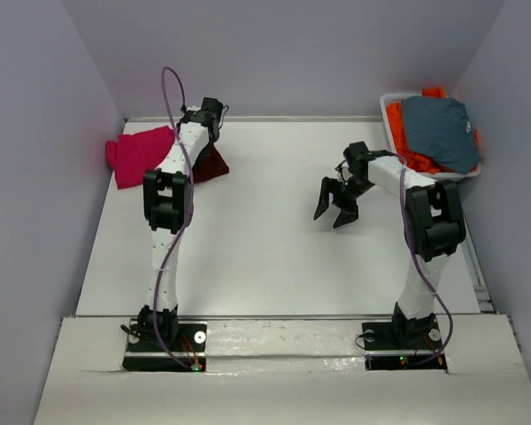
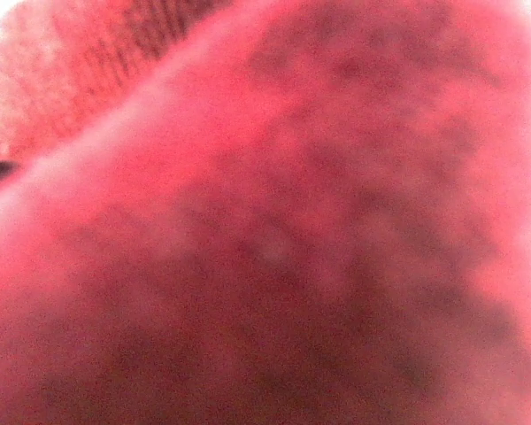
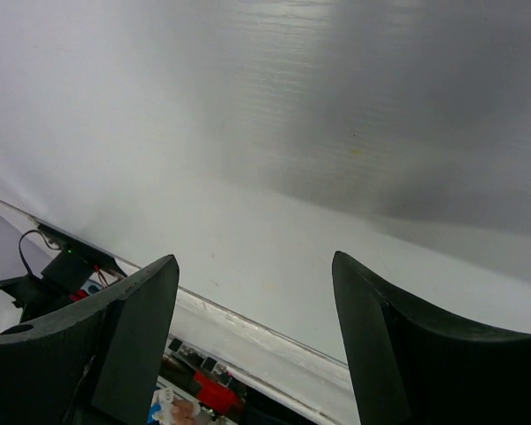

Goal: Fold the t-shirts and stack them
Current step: Neatly place the folded tshirt to the corner

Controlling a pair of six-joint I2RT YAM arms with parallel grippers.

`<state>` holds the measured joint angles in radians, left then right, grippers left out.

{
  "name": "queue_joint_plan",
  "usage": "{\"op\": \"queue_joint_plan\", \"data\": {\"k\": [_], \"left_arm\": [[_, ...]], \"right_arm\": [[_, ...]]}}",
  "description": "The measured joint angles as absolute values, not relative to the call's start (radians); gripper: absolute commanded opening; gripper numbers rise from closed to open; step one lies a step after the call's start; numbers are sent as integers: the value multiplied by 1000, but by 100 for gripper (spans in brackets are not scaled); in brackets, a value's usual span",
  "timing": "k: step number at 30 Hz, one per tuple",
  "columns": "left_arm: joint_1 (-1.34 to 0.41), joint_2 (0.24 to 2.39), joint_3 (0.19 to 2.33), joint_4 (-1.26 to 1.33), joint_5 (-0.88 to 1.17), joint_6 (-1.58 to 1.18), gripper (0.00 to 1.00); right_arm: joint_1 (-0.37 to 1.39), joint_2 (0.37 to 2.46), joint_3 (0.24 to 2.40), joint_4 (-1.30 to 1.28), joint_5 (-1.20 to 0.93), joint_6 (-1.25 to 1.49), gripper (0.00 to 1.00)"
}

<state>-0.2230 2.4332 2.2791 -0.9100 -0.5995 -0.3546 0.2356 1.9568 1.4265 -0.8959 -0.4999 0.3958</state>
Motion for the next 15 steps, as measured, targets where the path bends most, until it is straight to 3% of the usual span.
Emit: {"op": "queue_joint_plan", "data": {"k": [15], "left_arm": [[-64, 2461, 2379, -907, -686, -281, 5]], "right_arm": [[236, 1957, 1467, -969, -482, 394, 76]]}}
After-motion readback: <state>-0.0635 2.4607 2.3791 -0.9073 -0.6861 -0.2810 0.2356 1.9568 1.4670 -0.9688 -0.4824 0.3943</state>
